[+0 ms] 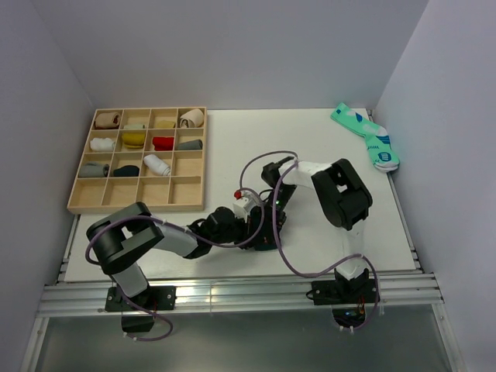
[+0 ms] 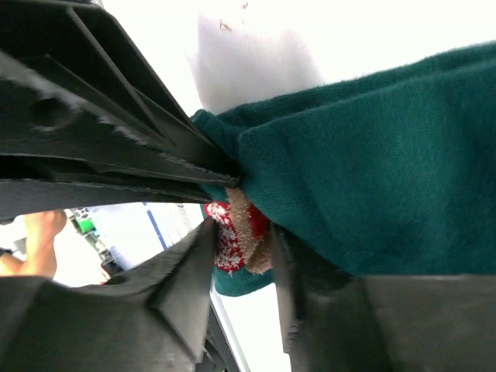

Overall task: Roll the socks
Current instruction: Roll the sock at the center of the board.

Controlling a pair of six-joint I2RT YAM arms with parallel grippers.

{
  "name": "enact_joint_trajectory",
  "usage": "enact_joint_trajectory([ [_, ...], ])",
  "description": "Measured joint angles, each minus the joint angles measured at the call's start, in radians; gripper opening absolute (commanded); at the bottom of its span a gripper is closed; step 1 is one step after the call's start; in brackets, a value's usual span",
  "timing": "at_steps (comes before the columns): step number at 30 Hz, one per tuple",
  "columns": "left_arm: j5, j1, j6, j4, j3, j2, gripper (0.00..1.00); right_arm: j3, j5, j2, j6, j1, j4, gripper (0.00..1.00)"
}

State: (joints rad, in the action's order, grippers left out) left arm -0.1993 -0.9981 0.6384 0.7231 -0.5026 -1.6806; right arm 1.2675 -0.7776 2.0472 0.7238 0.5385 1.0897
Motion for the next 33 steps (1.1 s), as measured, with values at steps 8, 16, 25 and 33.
enact_joint_trajectory([
  [8, 0.012, 0.000, 0.107, -0.067, -0.042, -0.015, 0.00, -0.101, 0.097, -0.155, -0.072, 0.000, -0.124, 0.56],
  [16, 0.012, 0.002, 0.237, -0.177, -0.061, 0.008, 0.00, -0.124, 0.177, -0.307, -0.106, -0.094, -0.246, 0.56],
  [25, -0.084, 0.028, 0.338, -0.339, -0.145, -0.015, 0.00, -0.280, 0.213, -0.543, -0.100, -0.175, -0.348, 0.55],
  [33, -0.263, 0.094, 0.381, -0.463, -0.238, -0.084, 0.00, -0.432, 0.229, -0.760, -0.033, -0.157, -0.428, 0.55],
])
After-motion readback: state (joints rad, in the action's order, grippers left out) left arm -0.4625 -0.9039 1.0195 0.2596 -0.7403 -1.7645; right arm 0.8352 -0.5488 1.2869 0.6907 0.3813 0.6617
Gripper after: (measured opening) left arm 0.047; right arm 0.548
